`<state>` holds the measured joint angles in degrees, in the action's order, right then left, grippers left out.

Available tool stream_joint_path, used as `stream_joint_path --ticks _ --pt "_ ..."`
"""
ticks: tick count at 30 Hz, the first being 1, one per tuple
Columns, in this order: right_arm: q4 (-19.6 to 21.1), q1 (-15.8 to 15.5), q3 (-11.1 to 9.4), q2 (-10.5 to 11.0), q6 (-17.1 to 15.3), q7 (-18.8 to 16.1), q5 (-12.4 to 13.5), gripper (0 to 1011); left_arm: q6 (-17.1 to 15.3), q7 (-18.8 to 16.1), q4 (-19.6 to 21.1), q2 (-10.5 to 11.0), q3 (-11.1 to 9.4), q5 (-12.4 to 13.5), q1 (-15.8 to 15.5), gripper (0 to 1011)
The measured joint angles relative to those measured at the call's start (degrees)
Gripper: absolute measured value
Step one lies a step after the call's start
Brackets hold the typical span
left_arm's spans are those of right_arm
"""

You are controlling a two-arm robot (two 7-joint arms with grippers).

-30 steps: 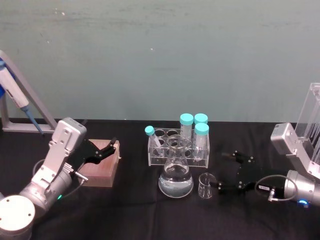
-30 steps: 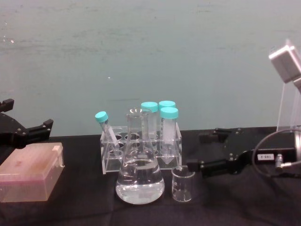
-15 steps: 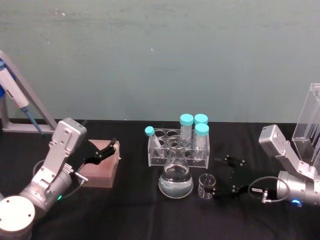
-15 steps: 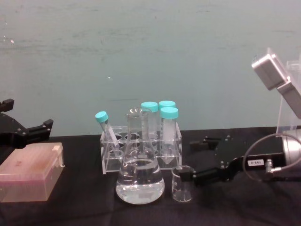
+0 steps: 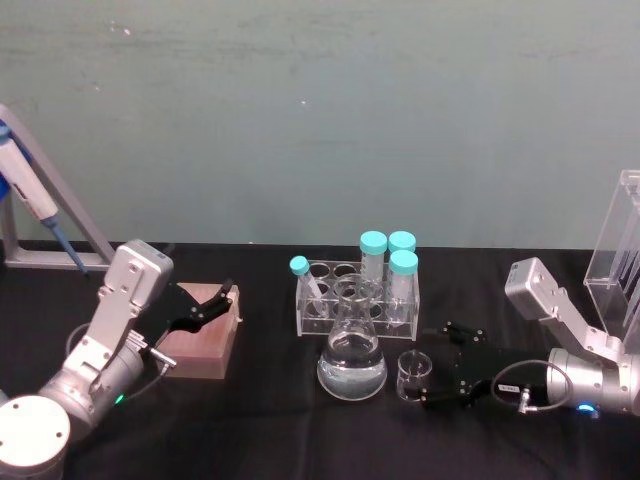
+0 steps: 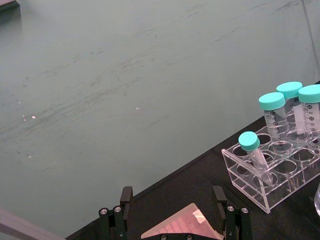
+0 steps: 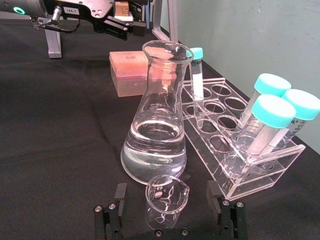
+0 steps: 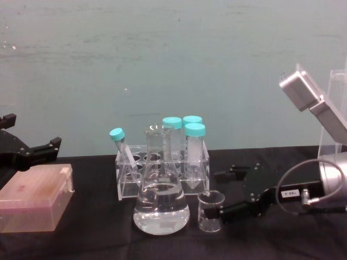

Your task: Place the experimental apparatus aside using one hand.

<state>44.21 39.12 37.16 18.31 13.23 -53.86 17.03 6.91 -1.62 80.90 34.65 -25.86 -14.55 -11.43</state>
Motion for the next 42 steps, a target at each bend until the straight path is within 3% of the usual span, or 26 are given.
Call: stream_joint_path --ticks 12,42 --pt "-3.17 1.37 0.42 -1.38 0.67 -0.48 -0.48 1003 0.00 0.00 0.00 0.00 0.00 0.00 0.00 1000" --pt "-4.71 1.91 0.82 -2.44 -0.01 -0.53 -1.66 1003 0.00 0.00 0.00 0.00 0.00 0.00 0.00 1000"
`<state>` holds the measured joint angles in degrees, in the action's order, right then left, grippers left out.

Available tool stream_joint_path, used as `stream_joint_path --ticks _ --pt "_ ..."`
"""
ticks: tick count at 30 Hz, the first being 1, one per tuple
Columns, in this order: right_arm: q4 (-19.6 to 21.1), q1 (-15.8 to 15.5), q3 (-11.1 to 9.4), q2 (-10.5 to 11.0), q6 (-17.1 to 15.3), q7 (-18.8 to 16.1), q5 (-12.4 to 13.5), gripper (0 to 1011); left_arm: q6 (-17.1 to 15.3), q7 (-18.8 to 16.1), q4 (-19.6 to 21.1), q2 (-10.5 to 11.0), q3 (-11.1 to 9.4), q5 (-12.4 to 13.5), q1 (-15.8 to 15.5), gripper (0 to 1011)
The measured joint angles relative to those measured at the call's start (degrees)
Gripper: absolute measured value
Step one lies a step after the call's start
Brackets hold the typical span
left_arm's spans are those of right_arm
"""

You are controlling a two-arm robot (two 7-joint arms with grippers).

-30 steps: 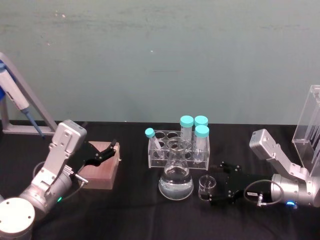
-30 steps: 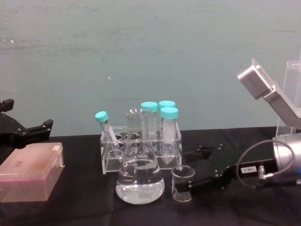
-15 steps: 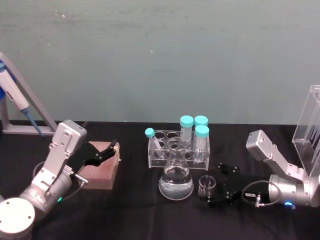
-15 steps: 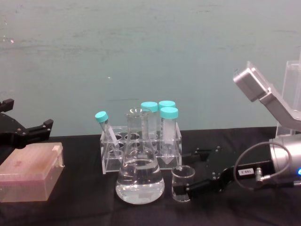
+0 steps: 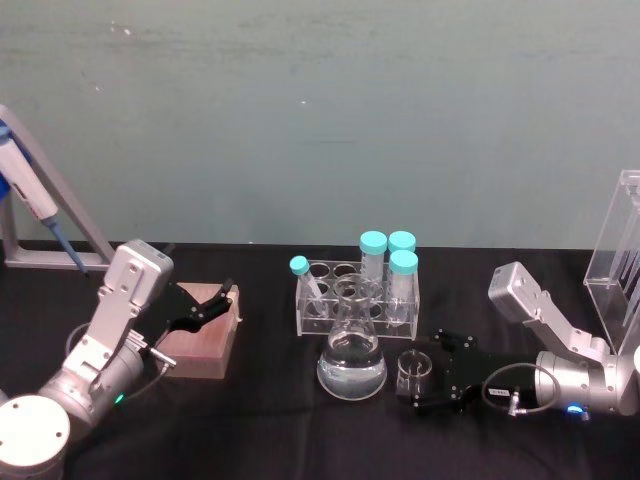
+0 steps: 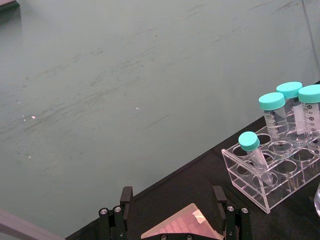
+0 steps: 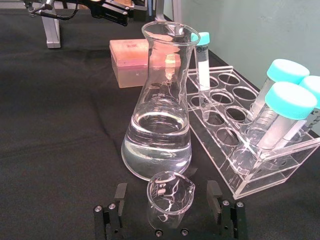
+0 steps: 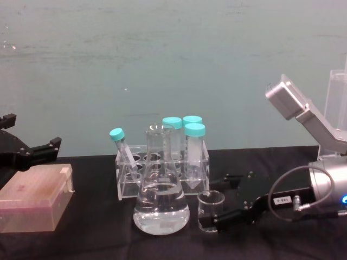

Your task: Place the experimental apparatus aside using one hand.

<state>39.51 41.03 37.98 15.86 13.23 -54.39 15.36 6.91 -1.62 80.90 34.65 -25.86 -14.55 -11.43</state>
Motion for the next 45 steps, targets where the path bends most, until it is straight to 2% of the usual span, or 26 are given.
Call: stream_joint_path --ticks 27,33,41,45 --pt "0.09 -0.06 -0.06 0.06 -0.02 0.16 -0.01 996 0.00 0.00 0.00 0.00 0.00 0.00 0.00 1000" --pt "0.12 -0.07 -0.06 0.06 0.00 0.16 -0.01 861 0.00 0.00 0.00 0.00 0.00 0.00 0.00 1000" --pt "0.12 -0.08 -0.06 0.06 0.01 0.16 0.01 609 0.00 0.00 0.00 0.00 0.00 0.00 0.00 1000" --pt "0.13 -0.08 -0.06 0.06 0.01 0.16 0.03 524 0.00 0.00 0.00 0.00 0.00 0.00 0.00 1000"
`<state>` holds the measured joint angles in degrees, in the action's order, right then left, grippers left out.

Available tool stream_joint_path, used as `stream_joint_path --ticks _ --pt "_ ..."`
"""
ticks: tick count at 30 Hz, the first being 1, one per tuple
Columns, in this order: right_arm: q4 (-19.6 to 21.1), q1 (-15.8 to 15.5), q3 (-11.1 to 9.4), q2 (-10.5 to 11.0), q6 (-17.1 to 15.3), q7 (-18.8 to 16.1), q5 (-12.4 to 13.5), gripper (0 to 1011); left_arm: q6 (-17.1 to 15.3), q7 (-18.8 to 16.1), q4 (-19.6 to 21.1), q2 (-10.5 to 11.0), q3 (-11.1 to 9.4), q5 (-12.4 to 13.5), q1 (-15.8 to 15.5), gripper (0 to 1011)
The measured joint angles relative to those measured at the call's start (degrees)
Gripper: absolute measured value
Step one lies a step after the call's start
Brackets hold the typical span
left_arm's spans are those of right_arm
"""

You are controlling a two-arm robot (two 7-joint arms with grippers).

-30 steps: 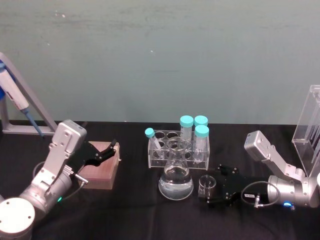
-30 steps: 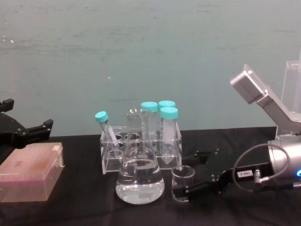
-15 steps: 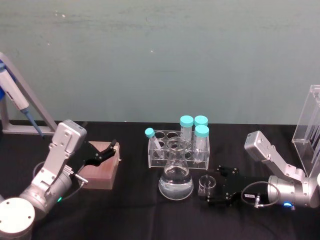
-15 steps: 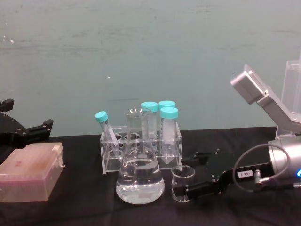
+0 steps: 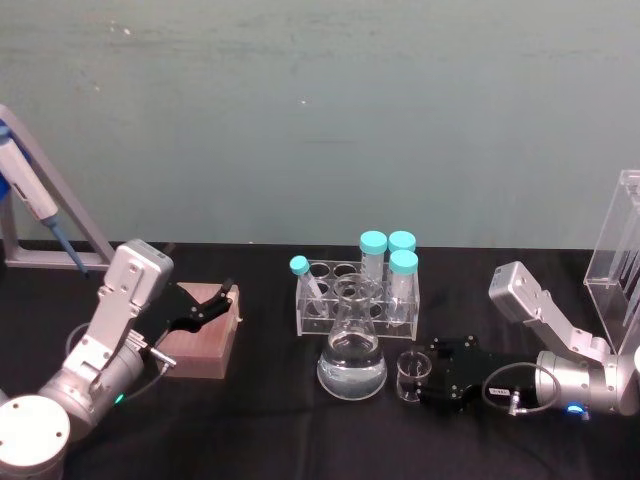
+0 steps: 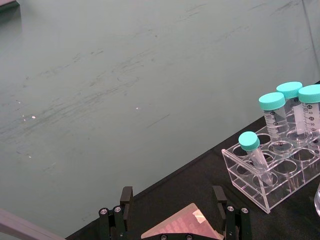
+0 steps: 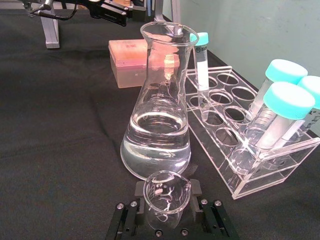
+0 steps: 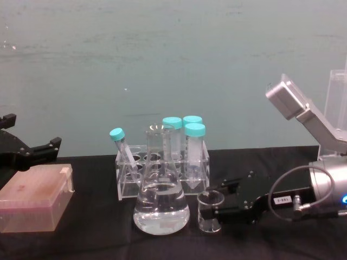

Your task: Place the experimental apparatus aside using one hand.

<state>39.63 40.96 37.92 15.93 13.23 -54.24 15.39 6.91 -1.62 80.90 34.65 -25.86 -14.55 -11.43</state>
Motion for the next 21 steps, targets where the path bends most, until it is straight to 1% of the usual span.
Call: stream_joint_path --ticks 17,21 --pt "0.00 0.00 0.00 0.00 -0.01 0.00 0.03 520 0.00 0.00 0.00 0.00 0.00 0.00 0.00 1000" --pt "-0.39 -0.02 -0.26 -0.04 0.17 -0.09 0.19 520 0.00 0.00 0.00 0.00 0.00 0.00 0.00 1000"
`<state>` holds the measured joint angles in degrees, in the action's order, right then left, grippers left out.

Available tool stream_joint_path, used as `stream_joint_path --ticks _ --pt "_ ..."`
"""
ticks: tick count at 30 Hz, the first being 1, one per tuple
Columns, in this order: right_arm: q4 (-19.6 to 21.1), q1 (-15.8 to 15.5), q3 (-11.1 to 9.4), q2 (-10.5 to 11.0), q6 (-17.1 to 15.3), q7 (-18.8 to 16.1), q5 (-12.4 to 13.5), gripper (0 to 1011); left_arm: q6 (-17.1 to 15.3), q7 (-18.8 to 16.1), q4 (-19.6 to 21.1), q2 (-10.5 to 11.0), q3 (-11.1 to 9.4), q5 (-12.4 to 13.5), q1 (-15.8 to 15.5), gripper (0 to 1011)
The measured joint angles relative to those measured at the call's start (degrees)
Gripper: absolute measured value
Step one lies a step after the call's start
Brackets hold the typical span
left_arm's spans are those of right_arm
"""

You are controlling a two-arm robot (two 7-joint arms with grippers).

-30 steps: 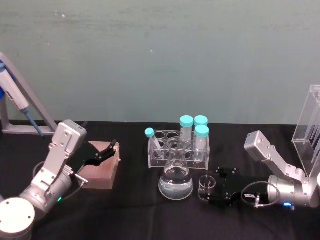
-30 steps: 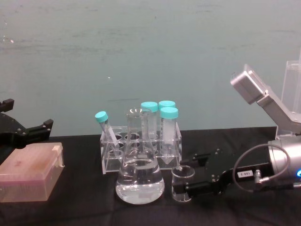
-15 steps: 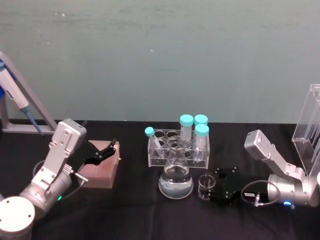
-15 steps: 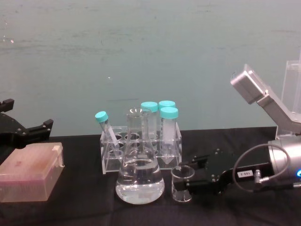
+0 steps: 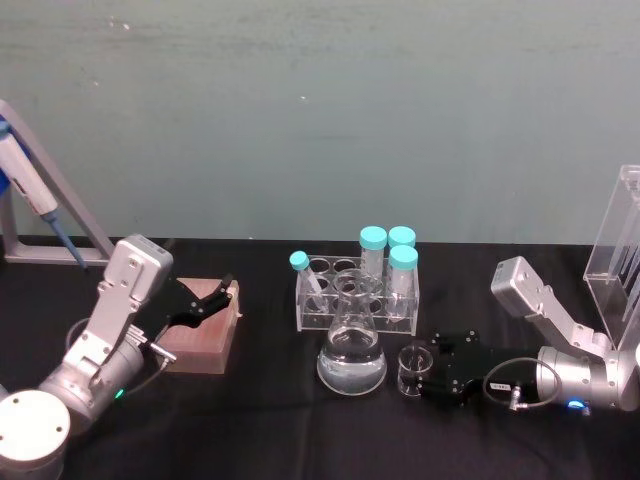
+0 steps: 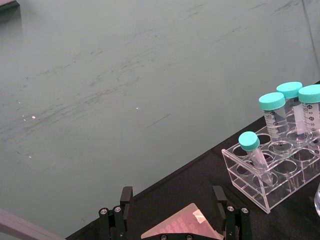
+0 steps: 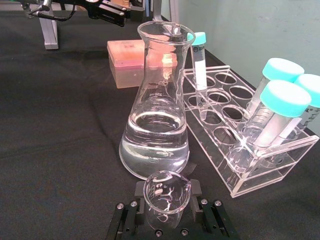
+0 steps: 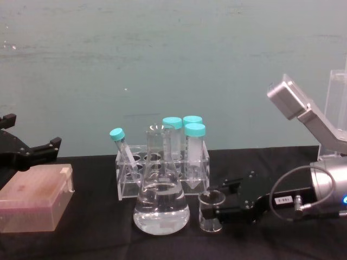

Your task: Place the experimental apparatus aside using one hand.

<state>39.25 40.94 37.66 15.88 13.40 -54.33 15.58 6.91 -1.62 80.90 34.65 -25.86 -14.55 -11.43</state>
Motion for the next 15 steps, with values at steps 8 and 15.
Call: stream_joint_path --ticks 8,15 --pt "-1.01 0.06 -0.75 -0.25 0.78 -0.69 0.82 520 0.00 0.00 0.00 0.00 0.00 0.00 0.00 1000" --pt "-1.27 0.15 -1.36 -0.35 1.33 -0.76 1.14 520 0.00 0.00 0.00 0.00 0.00 0.00 0.00 1000"
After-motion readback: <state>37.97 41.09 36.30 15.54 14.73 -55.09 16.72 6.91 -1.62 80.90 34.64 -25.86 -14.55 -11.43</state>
